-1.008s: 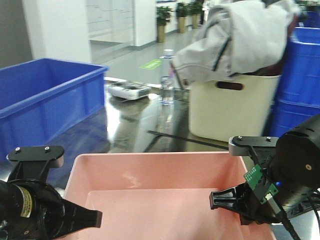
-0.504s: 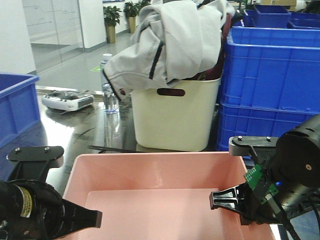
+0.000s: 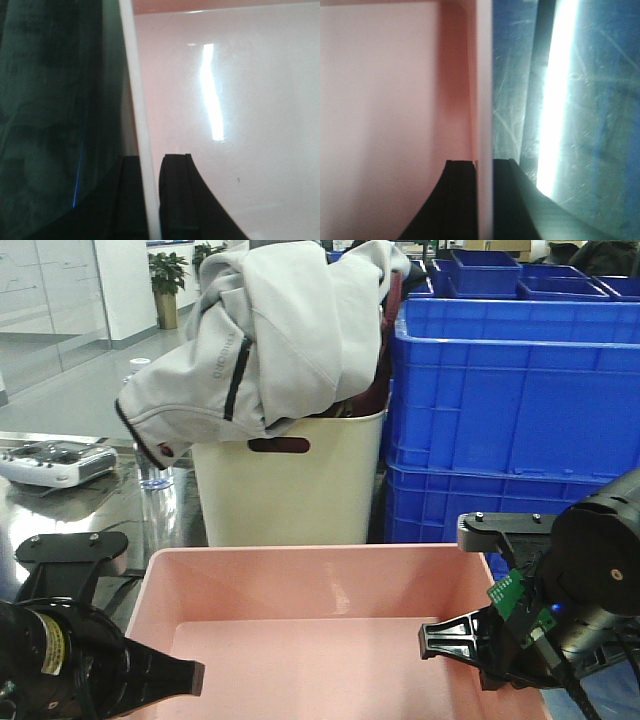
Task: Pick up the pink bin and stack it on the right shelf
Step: 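Hold the bin while driving up to the shelf beside blue crates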
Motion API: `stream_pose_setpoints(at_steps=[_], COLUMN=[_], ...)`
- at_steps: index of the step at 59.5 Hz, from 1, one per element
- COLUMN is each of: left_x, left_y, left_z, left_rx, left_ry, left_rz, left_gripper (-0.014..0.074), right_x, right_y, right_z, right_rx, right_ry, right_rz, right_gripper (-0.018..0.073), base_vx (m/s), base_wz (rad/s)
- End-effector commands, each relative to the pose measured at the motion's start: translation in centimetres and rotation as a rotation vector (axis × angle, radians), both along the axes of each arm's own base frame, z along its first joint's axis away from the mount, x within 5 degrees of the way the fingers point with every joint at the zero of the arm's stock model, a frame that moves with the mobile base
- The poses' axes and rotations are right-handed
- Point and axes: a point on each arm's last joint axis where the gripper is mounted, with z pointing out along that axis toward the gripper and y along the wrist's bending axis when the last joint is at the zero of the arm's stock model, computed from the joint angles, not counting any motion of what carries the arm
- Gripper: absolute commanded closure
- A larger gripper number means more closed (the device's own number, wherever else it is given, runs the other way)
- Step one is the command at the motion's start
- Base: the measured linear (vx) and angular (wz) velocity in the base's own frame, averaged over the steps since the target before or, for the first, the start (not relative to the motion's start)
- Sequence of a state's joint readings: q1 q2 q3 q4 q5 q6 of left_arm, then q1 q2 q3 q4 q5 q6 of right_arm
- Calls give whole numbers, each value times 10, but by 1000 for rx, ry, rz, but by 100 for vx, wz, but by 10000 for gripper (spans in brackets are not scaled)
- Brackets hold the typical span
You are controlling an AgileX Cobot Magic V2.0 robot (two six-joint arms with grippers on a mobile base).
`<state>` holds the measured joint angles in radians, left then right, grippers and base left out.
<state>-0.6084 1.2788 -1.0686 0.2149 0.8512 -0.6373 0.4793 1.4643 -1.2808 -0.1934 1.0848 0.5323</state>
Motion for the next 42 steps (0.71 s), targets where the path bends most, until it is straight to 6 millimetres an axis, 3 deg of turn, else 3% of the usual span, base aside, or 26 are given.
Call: stream_pose_setpoints(at_steps=[1,42], left_x=[-2,-2], left_y=[-3,-3], left_z=[26,26], left_rx=[-91,-91], left_ry=[-126,-126], left_rz=[-31,-31], left_gripper=[524,524], right_x=[0,0], right_y=[-3,-3], right_z=[21,21], right_rx=[16,16], right_ry=[-111,-111], right_rz=[14,14], right_gripper=[559,559], base_vx=[12,5], base_wz=[-16,-12])
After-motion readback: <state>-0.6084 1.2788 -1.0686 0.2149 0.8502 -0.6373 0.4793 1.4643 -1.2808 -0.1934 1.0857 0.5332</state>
